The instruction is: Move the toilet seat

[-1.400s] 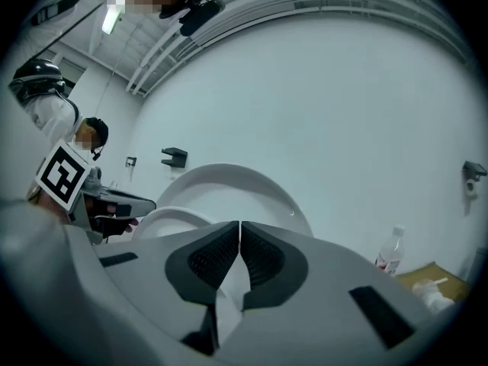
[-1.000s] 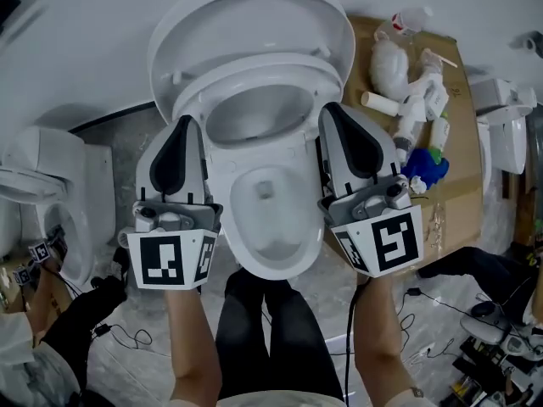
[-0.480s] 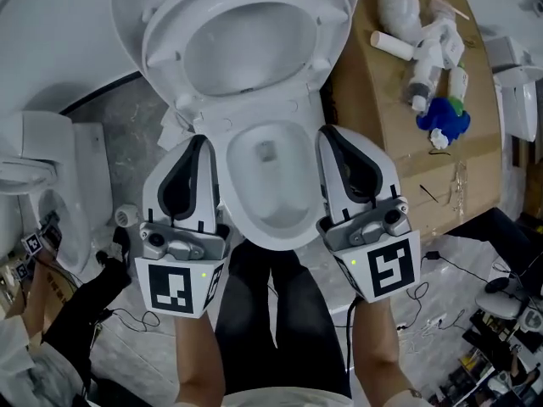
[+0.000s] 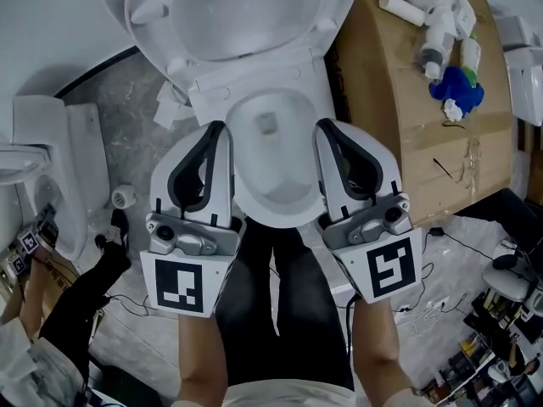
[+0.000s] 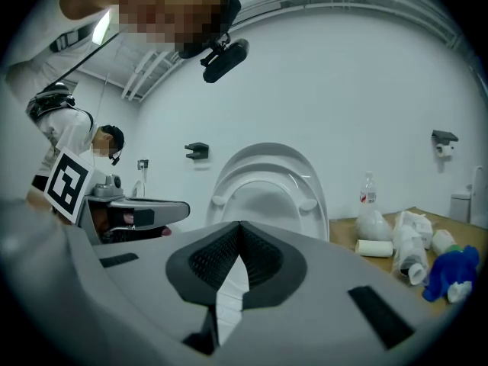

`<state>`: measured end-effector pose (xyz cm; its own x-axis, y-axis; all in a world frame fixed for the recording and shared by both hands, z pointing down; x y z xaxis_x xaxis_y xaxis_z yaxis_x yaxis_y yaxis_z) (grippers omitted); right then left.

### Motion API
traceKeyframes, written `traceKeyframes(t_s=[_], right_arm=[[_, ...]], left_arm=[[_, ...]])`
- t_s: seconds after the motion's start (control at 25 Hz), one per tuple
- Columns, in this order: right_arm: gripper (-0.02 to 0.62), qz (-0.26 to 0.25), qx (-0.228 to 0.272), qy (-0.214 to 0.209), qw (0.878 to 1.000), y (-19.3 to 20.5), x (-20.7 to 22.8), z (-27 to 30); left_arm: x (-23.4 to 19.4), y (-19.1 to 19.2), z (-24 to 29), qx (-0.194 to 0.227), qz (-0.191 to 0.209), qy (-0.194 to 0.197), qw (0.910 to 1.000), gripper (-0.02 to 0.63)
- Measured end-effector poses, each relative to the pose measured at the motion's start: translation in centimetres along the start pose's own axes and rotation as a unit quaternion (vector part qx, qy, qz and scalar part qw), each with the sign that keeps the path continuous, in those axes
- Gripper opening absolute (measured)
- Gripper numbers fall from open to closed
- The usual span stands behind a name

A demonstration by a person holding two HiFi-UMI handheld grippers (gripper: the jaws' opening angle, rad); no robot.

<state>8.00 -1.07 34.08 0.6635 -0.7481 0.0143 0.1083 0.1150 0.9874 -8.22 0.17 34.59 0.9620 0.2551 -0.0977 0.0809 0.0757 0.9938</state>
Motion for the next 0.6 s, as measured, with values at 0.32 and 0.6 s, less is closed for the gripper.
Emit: traceKeyframes(t_s=[0.32, 0.6], right_arm=[[0.012, -0.002, -0.004, -0.005, 1.0, 0.65, -0.99, -0.13], [0.012, -0.005, -0.005, -0.009, 1.0, 0.66, -0.79, -0.2]], left_arm=[[0.25, 0.64, -0.6, -0.005, -0.004, 0.003, 1.0, 0.009], [0.5, 0.81, -0.56, -0.01, -0.002, 0.0, 1.0, 0.009]])
Point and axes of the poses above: the fingertips, and each gripper's own axes: z forward along the fingers, x to its right, y out of its underside, the point moved 6 cm from there along -z, backward along the fingers, and after that the axes turned 10 degrees about -y, right-handed, at the moved point
